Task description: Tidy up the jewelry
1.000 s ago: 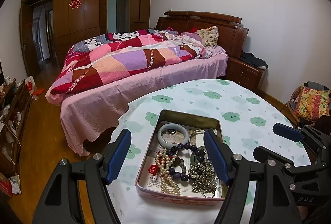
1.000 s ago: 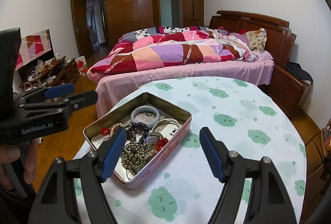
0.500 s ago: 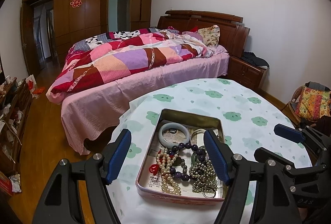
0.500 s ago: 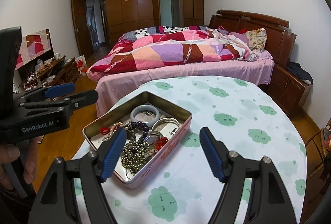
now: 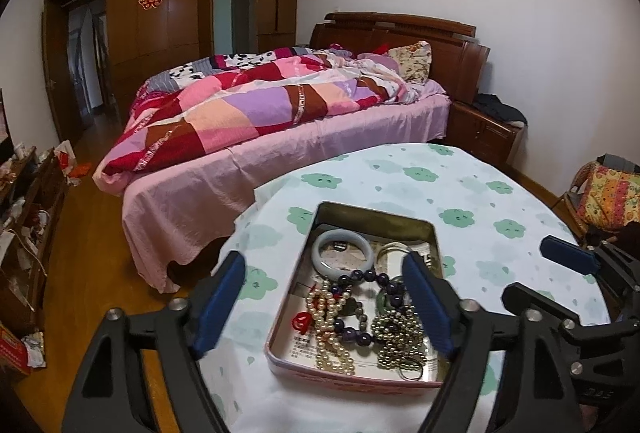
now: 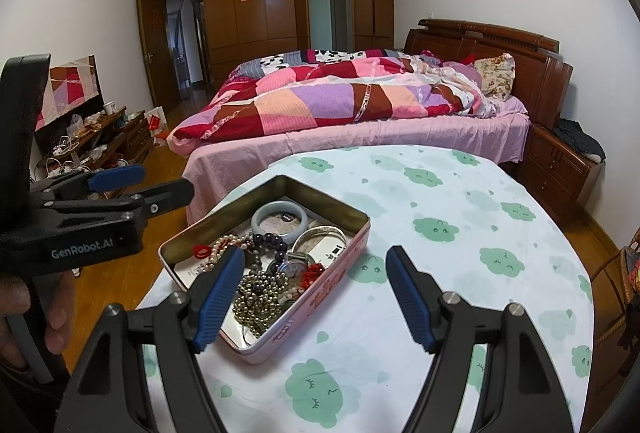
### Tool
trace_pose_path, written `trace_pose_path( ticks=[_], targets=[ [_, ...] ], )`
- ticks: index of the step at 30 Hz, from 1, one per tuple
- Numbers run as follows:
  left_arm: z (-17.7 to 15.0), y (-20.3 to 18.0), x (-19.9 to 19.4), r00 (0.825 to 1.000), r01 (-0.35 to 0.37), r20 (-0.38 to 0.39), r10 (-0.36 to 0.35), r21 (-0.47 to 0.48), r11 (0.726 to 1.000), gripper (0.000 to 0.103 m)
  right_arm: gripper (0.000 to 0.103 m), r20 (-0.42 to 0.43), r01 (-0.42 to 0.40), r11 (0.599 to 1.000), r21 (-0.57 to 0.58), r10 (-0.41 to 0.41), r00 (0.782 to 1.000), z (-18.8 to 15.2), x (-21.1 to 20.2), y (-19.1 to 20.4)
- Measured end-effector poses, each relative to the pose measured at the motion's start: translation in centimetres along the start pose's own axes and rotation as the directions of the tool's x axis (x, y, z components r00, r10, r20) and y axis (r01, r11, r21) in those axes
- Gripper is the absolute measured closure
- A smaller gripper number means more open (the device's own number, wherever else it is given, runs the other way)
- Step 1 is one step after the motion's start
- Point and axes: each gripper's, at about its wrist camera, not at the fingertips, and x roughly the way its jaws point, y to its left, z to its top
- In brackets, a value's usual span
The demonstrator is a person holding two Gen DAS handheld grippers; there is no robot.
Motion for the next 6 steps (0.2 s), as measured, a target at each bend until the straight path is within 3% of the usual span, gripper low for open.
trace_pose_path(
  ticks=[6],
  targets=[
    [-0.03,-0.02,-0.04,1.0,0.01,0.0,-0.01,0.008,1.0,0.019,0.027,-0.002,0.0,1.0,0.0,0.0,1.0,-0.09,0.06,-0.01]
  ],
)
